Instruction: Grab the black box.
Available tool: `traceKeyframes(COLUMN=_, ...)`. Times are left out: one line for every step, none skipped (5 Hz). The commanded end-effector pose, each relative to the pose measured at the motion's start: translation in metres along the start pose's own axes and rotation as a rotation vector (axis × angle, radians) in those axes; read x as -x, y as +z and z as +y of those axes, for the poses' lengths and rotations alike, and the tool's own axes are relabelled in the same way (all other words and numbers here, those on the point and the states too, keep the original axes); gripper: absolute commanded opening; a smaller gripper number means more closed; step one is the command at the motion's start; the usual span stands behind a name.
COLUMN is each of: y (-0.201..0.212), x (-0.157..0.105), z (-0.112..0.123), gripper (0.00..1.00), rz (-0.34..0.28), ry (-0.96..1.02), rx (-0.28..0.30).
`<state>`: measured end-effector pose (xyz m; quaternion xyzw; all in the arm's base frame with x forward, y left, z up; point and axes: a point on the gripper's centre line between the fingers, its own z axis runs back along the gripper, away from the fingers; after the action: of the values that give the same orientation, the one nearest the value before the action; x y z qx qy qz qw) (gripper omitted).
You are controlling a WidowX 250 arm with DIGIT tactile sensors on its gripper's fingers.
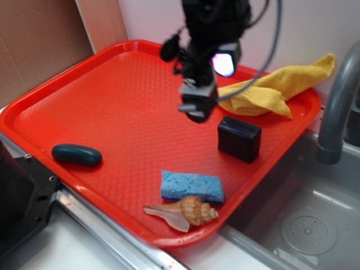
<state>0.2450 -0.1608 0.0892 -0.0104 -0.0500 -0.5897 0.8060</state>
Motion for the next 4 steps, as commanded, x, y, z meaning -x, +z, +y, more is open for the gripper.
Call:
traceKeyframes(y=-0.030, x=-0.014, z=-0.015, gripper=1.00, rz=0.095, ry=-0.033, rx=0.035)
traceKeyframes(y=-0.047, x=-0.019, z=-0.015, gripper=1.00, rz=0.107, ry=-0.057, rx=0.087)
traceKeyframes(y=-0.051, x=-0.027, z=-0.017, gripper=0.00, rz=0.090, ry=-0.053, rx=0.093)
traceKeyframes(y=-0.044, x=-0.032, z=-0.021, gripper=0.00, rz=0.072, ry=-0.056, rx=0.081)
